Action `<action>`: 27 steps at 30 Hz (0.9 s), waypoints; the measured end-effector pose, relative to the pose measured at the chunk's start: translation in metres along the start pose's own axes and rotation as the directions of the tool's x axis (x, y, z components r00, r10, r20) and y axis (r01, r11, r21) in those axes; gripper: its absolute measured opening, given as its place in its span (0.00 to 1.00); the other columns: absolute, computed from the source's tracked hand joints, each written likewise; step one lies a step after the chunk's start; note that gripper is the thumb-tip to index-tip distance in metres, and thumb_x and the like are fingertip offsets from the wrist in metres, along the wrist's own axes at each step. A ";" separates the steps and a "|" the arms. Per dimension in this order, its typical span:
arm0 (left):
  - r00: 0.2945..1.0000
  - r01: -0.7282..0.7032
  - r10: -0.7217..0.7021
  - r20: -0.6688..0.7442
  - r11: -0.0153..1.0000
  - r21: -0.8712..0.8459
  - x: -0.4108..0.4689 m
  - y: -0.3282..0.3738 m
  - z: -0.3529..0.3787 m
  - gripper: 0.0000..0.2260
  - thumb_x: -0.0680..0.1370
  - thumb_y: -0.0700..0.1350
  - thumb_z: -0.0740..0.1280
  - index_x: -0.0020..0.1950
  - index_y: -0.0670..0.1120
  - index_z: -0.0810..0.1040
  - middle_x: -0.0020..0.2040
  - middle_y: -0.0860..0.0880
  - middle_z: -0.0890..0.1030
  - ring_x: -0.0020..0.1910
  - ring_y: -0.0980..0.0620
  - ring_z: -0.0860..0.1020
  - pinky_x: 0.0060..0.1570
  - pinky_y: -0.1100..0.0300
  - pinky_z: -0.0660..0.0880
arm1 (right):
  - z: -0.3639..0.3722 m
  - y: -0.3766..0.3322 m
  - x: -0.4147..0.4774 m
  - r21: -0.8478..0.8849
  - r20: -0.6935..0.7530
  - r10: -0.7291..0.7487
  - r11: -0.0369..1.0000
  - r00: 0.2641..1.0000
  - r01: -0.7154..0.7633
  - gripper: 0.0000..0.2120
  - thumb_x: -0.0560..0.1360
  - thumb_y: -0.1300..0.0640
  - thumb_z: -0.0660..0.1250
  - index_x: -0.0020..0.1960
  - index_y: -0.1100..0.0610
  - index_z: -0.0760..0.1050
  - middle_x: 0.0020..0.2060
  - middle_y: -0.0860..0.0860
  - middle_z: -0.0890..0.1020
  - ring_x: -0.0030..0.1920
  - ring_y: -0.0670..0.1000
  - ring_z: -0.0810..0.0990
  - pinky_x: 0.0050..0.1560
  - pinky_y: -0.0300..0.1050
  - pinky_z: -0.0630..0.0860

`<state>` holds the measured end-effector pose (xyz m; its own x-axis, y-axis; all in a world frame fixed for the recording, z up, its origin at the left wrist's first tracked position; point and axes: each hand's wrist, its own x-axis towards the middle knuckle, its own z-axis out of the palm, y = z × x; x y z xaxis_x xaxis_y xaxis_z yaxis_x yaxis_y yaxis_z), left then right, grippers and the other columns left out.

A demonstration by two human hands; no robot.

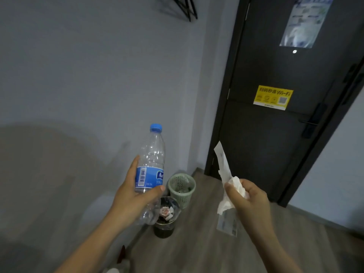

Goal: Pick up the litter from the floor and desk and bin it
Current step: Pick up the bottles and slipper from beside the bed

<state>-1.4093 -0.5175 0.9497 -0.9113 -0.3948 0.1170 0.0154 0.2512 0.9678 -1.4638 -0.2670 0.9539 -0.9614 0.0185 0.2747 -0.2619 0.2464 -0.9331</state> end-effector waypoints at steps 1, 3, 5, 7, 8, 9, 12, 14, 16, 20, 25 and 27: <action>1.000 0.016 -0.016 0.001 1.000 -0.008 0.020 -0.008 0.005 0.42 0.70 0.44 0.75 0.76 0.61 0.54 0.58 0.57 0.79 0.45 0.68 0.79 0.43 0.69 0.74 | 0.009 0.009 0.019 -0.024 0.004 0.012 1.000 1.000 -0.012 0.07 0.75 0.58 0.70 0.38 0.55 0.80 0.30 0.50 0.81 0.29 0.44 0.77 0.29 0.37 0.72; 0.999 0.035 -0.035 0.002 0.999 -0.024 0.063 -0.022 0.014 0.43 0.70 0.43 0.75 0.76 0.61 0.53 0.57 0.58 0.79 0.45 0.67 0.79 0.39 0.73 0.73 | 0.030 0.024 0.056 -0.056 0.023 0.022 0.998 0.999 -0.020 0.09 0.75 0.57 0.69 0.36 0.55 0.78 0.27 0.47 0.79 0.27 0.42 0.74 0.27 0.34 0.69; 0.999 0.046 -0.046 0.006 0.999 -0.028 0.108 -0.032 0.019 0.42 0.71 0.44 0.75 0.76 0.61 0.53 0.57 0.60 0.78 0.46 0.67 0.78 0.39 0.73 0.71 | 0.052 0.037 0.093 -0.065 0.042 0.035 0.997 0.999 -0.032 0.10 0.75 0.59 0.69 0.35 0.56 0.77 0.25 0.46 0.76 0.25 0.40 0.71 0.27 0.32 0.66; 0.997 0.070 -0.070 0.017 0.997 -0.030 0.152 -0.041 0.020 0.43 0.70 0.45 0.75 0.76 0.61 0.52 0.56 0.61 0.77 0.48 0.66 0.77 0.42 0.71 0.72 | 0.076 0.048 0.128 -0.073 0.060 0.069 0.995 0.996 -0.065 0.09 0.75 0.60 0.69 0.36 0.56 0.78 0.27 0.49 0.78 0.28 0.42 0.74 0.29 0.37 0.70; 0.996 0.085 -0.084 0.029 0.996 -0.031 0.173 -0.046 0.021 0.44 0.70 0.45 0.75 0.76 0.62 0.52 0.57 0.60 0.77 0.49 0.64 0.77 0.45 0.67 0.74 | 0.088 0.053 0.144 -0.077 0.070 0.089 0.994 0.994 -0.083 0.08 0.75 0.60 0.69 0.37 0.56 0.79 0.29 0.51 0.80 0.29 0.45 0.76 0.31 0.42 0.72; 0.994 0.100 -0.099 0.045 0.995 -0.026 0.193 -0.052 0.021 0.44 0.70 0.46 0.75 0.76 0.62 0.51 0.58 0.59 0.77 0.50 0.62 0.78 0.48 0.63 0.76 | 0.099 0.058 0.160 -0.082 0.081 0.111 0.991 0.990 -0.105 0.07 0.75 0.59 0.69 0.38 0.56 0.80 0.31 0.53 0.81 0.31 0.49 0.78 0.33 0.48 0.74; 0.986 0.147 -0.146 0.076 0.989 -0.007 0.245 -0.075 0.026 0.44 0.69 0.46 0.76 0.76 0.63 0.51 0.58 0.56 0.77 0.50 0.57 0.80 0.50 0.54 0.79 | 0.130 0.080 0.202 -0.105 0.132 0.167 0.982 0.977 -0.154 0.06 0.75 0.58 0.69 0.40 0.56 0.81 0.34 0.54 0.83 0.34 0.52 0.82 0.34 0.48 0.77; 0.979 0.189 -0.189 0.081 0.982 0.010 0.271 -0.092 0.031 0.45 0.69 0.46 0.76 0.76 0.63 0.51 0.58 0.54 0.78 0.48 0.55 0.81 0.48 0.54 0.80 | 0.146 0.098 0.226 -0.133 0.148 0.215 0.971 0.965 -0.196 0.07 0.75 0.57 0.69 0.38 0.56 0.80 0.32 0.54 0.83 0.32 0.50 0.80 0.32 0.46 0.75; 0.971 0.223 -0.226 0.084 0.974 0.048 0.293 -0.109 0.037 0.45 0.69 0.47 0.76 0.76 0.62 0.50 0.58 0.54 0.78 0.49 0.55 0.81 0.49 0.54 0.80 | 0.158 0.119 0.250 -0.189 0.162 0.276 0.951 0.947 -0.245 0.08 0.75 0.57 0.69 0.37 0.55 0.79 0.29 0.53 0.81 0.31 0.49 0.79 0.31 0.46 0.74; 0.949 0.300 -0.304 0.079 0.952 0.064 0.338 -0.142 0.055 0.45 0.70 0.45 0.75 0.77 0.60 0.48 0.57 0.58 0.75 0.49 0.60 0.79 0.53 0.53 0.79 | 0.185 0.165 0.301 -0.260 0.239 0.363 0.918 0.901 -0.300 0.07 0.75 0.54 0.69 0.41 0.57 0.79 0.33 0.57 0.83 0.36 0.58 0.82 0.36 0.52 0.79; 0.906 0.419 -0.423 0.030 0.903 0.098 0.389 -0.187 0.089 0.45 0.71 0.44 0.75 0.77 0.59 0.48 0.60 0.55 0.71 0.46 0.61 0.77 0.39 0.66 0.77 | 0.219 0.225 0.372 -0.342 0.365 0.410 0.894 0.836 -0.289 0.08 0.75 0.57 0.68 0.37 0.57 0.77 0.30 0.57 0.78 0.30 0.49 0.75 0.32 0.44 0.70; 0.878 0.475 -0.478 0.003 0.874 0.107 0.407 -0.204 0.103 0.44 0.70 0.45 0.75 0.77 0.58 0.50 0.59 0.55 0.72 0.47 0.60 0.77 0.38 0.69 0.75 | 0.232 0.255 0.403 -0.374 0.410 0.437 0.881 0.801 -0.289 0.11 0.74 0.56 0.69 0.34 0.56 0.74 0.27 0.52 0.74 0.28 0.47 0.71 0.31 0.44 0.68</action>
<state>-1.8262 -0.6385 0.7769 -0.8092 -0.4641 -0.3604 -0.4634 0.1269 0.8770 -1.9372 -0.4210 0.7727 -0.9188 -0.2752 -0.2829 0.0788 0.5744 -0.8148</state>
